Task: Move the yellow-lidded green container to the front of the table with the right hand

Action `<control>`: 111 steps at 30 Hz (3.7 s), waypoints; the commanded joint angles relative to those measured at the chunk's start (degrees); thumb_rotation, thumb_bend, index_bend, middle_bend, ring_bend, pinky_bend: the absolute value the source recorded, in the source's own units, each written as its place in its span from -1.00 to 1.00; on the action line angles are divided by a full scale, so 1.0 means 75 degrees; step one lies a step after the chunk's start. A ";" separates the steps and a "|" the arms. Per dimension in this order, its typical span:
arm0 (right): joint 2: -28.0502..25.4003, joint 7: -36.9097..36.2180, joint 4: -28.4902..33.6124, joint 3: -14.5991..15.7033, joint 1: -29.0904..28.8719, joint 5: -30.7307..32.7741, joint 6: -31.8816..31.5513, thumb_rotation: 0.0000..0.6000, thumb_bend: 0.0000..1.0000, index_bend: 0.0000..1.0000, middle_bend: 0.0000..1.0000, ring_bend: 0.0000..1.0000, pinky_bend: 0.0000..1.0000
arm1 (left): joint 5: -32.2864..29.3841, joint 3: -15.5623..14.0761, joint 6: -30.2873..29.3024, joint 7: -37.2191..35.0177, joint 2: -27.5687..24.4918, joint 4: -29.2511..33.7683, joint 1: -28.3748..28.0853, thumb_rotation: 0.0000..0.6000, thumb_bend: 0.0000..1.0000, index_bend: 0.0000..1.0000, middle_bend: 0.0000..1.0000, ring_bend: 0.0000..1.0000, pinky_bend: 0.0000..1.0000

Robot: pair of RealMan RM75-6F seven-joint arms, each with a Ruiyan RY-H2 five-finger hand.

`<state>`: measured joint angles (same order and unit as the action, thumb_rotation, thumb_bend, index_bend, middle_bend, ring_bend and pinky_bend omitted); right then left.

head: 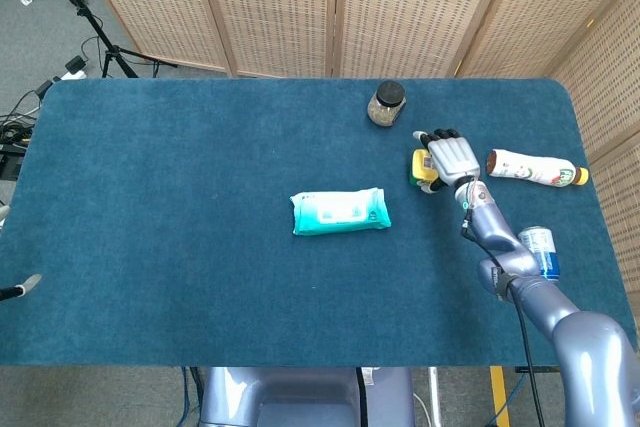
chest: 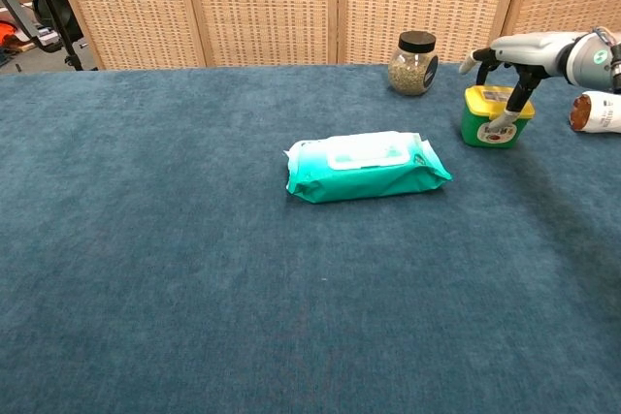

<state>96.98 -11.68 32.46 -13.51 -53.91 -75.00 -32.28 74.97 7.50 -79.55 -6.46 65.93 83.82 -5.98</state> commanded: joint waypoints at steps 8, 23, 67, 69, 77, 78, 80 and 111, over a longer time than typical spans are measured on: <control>0.0126 -0.0781 -0.0397 0.0420 0.0103 -0.0642 -0.0937 1.00 -0.34 -0.13 0.06 -0.29 -0.56 | 0.0101 -0.0030 -0.0065 -0.0090 -0.0036 0.0038 0.0026 1.00 -1.00 -1.00 -1.00 -1.00 -1.00; -0.2364 0.0023 0.3249 0.1004 0.1362 -0.1373 -0.3225 1.00 -0.24 -0.11 0.06 -0.27 -0.47 | 0.0518 -0.0199 -0.0267 -0.0372 -0.0183 0.0150 0.0117 1.00 -1.00 -1.00 -1.00 -1.00 -1.00; -0.4057 0.3168 0.8338 0.2003 0.3467 -0.1220 -0.4249 1.00 -1.00 -1.00 -1.00 -1.00 -0.91 | 0.1382 -0.0506 -0.1175 -0.1087 -0.0397 0.0147 0.0505 1.00 -1.00 -1.00 -1.00 -1.00 -1.00; -0.4081 0.3137 0.8255 0.2050 0.3508 -0.1391 -0.4329 1.00 -1.00 -1.00 -1.00 -1.00 -0.91 | 0.1389 -0.0506 -0.1191 -0.1098 -0.0399 0.0144 0.0512 1.00 -1.00 -1.00 -1.00 -1.00 -1.00; -0.3672 0.2524 0.7348 0.2271 0.3603 -0.2081 -0.4451 1.00 -1.00 -1.00 -1.00 -1.00 -0.91 | 0.1405 -0.0511 -0.1231 -0.1079 -0.0394 0.0156 0.0531 1.00 -1.00 -1.00 -1.00 -1.00 -1.00; -0.3612 0.2438 0.7257 0.2278 0.3588 -0.2149 -0.4446 1.00 -1.00 -1.00 -1.00 -1.00 -0.91 | 0.1402 -0.0511 -0.1227 -0.1070 -0.0391 0.0157 0.0529 1.00 -1.00 -1.00 -1.00 -1.00 -1.00; -0.3448 0.2302 0.7038 0.2282 0.3551 -0.2321 -0.4468 1.00 -1.00 -1.00 -1.00 -1.00 -0.91 | 0.1389 -0.0510 -0.1214 -0.1062 -0.0389 0.0157 0.0528 1.00 -1.00 -1.00 -1.00 -1.00 -1.00; -0.2406 0.1414 0.5642 0.2217 0.3281 -0.3036 -0.4780 1.00 0.62 -0.15 0.02 -0.13 -0.24 | 0.1270 -0.0472 -0.1065 -0.1040 -0.0381 0.0145 0.0479 1.00 -1.00 -1.00 -1.00 -1.00 -1.00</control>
<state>79.22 -1.00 74.48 3.00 -29.33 -97.60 -67.97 84.49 3.96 -87.53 -14.26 63.08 84.90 -2.39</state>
